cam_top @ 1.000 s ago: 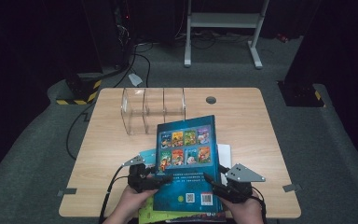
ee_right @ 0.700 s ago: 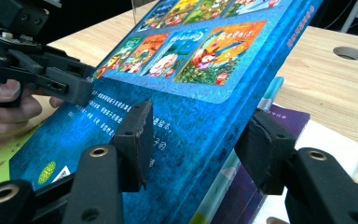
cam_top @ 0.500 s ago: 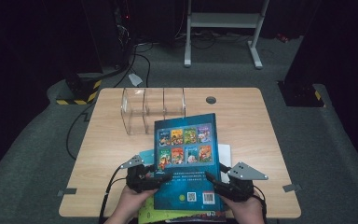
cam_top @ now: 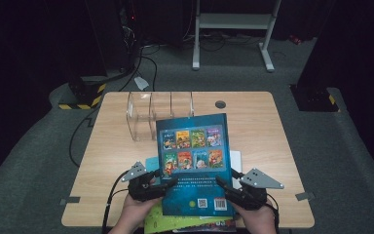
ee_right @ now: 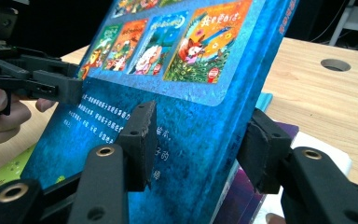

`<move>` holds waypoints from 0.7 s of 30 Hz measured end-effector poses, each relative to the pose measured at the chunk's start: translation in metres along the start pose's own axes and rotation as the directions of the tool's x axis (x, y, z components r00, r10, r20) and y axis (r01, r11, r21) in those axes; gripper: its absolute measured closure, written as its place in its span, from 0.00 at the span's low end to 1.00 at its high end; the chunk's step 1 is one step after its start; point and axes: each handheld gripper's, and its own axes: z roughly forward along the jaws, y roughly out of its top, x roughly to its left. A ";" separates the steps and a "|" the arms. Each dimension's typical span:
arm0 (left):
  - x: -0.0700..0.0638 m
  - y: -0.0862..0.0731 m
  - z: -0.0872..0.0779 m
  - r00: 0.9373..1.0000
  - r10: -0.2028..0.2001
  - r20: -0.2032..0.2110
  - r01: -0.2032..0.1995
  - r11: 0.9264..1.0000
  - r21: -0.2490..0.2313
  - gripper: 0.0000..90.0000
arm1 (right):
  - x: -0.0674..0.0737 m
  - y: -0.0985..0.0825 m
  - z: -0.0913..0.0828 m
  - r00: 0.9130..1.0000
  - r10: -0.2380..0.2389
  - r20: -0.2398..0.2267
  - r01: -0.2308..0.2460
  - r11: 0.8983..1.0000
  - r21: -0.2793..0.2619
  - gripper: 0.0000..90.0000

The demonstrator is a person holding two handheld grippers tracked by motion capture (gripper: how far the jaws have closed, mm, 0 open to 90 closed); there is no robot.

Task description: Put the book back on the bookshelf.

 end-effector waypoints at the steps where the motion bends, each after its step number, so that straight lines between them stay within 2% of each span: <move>1: -0.001 0.001 -0.001 1.000 0.015 -0.008 -0.015 1.000 -0.008 0.37 | 0.000 0.000 0.000 1.000 -0.001 0.002 0.001 1.000 -0.002 0.56; 4: -0.003 0.003 -0.004 0.999 0.031 -0.023 -0.031 0.999 -0.023 0.38 | 0.002 0.002 -0.001 1.000 -0.005 0.005 0.005 1.000 -0.011 0.57; 7: -0.004 0.003 -0.005 0.999 0.027 -0.024 -0.027 0.999 -0.031 0.38 | 0.002 0.002 -0.001 1.000 -0.006 0.006 0.006 1.000 -0.017 0.57; 15: -0.006 0.005 -0.008 0.998 0.045 -0.036 -0.047 0.997 -0.056 0.41 | 0.004 0.005 -0.002 1.000 -0.009 0.012 0.009 0.999 -0.039 0.58; 21: -0.007 0.009 -0.013 0.997 0.054 -0.049 -0.058 0.994 -0.090 0.44 | 0.007 0.008 -0.004 1.000 -0.019 0.021 0.020 0.998 -0.061 0.60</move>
